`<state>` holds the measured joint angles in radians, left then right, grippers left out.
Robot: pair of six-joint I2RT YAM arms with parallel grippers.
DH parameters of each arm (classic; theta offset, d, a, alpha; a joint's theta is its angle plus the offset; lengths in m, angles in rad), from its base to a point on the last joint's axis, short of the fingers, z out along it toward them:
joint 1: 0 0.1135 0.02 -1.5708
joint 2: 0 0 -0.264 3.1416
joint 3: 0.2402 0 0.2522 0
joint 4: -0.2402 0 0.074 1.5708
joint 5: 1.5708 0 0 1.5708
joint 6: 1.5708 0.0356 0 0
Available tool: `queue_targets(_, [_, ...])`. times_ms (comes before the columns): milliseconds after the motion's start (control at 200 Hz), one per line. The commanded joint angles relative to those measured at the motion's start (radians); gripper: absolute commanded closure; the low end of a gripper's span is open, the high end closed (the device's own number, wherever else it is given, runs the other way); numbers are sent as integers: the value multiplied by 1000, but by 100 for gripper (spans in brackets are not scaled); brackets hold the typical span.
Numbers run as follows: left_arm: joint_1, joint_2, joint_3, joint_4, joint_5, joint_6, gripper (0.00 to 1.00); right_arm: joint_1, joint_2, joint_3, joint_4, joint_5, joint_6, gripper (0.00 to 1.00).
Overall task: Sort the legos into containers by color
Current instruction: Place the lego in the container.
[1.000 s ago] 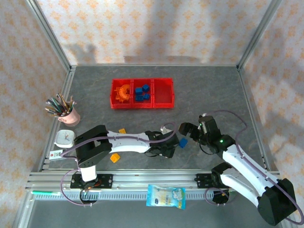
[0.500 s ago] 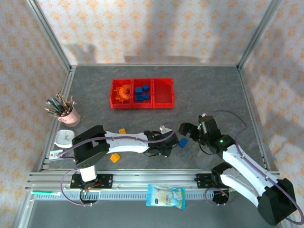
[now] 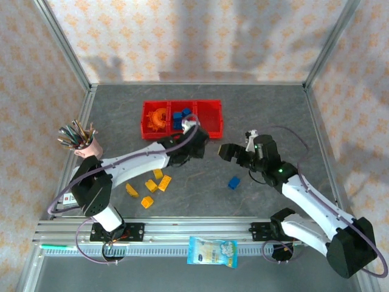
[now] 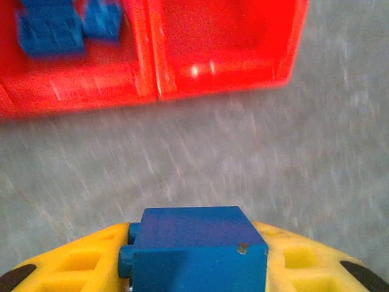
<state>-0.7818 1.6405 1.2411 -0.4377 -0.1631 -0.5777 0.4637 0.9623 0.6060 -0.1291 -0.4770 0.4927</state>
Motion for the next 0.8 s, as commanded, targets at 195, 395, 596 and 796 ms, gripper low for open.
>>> queue_targets(195, [229,276,322,41,46,147,67,-15,180,71,205,-29,23,0])
queue_targets(395, [308,459,490,15,23,141,66,-22,274,98,225,-3,18,0])
queue_targets(596, [349,524,567,-18,43,128,45,-34,308,127,198,-12,2,0])
queue_targets(796, [340,439,537,-15,84,146,35,-44,292,136,169,2,-10,0])
